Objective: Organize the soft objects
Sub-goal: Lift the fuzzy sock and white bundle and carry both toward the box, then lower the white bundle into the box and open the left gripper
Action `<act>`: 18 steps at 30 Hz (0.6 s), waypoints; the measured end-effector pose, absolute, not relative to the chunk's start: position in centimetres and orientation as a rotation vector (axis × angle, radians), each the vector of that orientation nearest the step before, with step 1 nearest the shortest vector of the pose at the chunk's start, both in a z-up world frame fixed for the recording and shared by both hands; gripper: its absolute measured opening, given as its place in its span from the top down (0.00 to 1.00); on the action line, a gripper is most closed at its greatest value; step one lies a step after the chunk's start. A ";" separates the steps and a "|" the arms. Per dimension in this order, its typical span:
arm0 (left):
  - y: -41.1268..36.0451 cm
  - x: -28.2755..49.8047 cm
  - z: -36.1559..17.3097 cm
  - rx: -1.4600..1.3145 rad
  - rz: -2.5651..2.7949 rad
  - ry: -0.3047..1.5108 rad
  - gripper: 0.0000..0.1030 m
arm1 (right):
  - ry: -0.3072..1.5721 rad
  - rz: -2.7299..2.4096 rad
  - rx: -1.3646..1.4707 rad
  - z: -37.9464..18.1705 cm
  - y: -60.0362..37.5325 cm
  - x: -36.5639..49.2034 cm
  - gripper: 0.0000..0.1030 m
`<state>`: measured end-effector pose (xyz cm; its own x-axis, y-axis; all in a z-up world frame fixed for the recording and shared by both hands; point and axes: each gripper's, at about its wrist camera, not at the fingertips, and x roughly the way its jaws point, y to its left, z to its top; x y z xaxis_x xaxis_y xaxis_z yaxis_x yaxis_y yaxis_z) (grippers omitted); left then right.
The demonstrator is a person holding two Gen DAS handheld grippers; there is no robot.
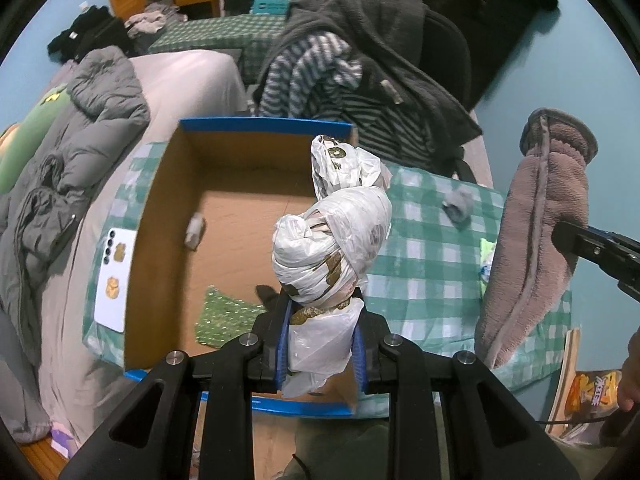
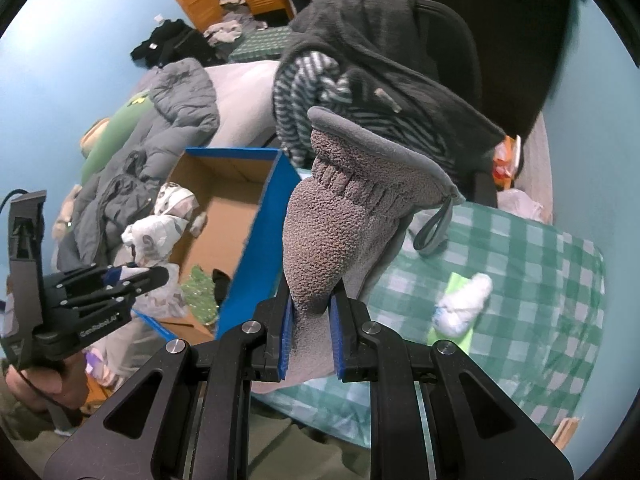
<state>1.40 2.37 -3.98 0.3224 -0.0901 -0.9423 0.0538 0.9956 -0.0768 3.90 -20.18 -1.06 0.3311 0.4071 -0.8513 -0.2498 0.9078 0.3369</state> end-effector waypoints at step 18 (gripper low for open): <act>9.3 2.7 -6.8 -0.104 0.015 1.301 0.75 | 1.146 0.572 0.095 -0.5 -11.2 7.4 0.85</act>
<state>2.74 9.29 -6.80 0.2671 -0.0477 -0.9625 -0.0693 0.9952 -0.0685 7.39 -11.23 -0.54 0.2864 0.4748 -0.8322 -0.3800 0.8536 0.3562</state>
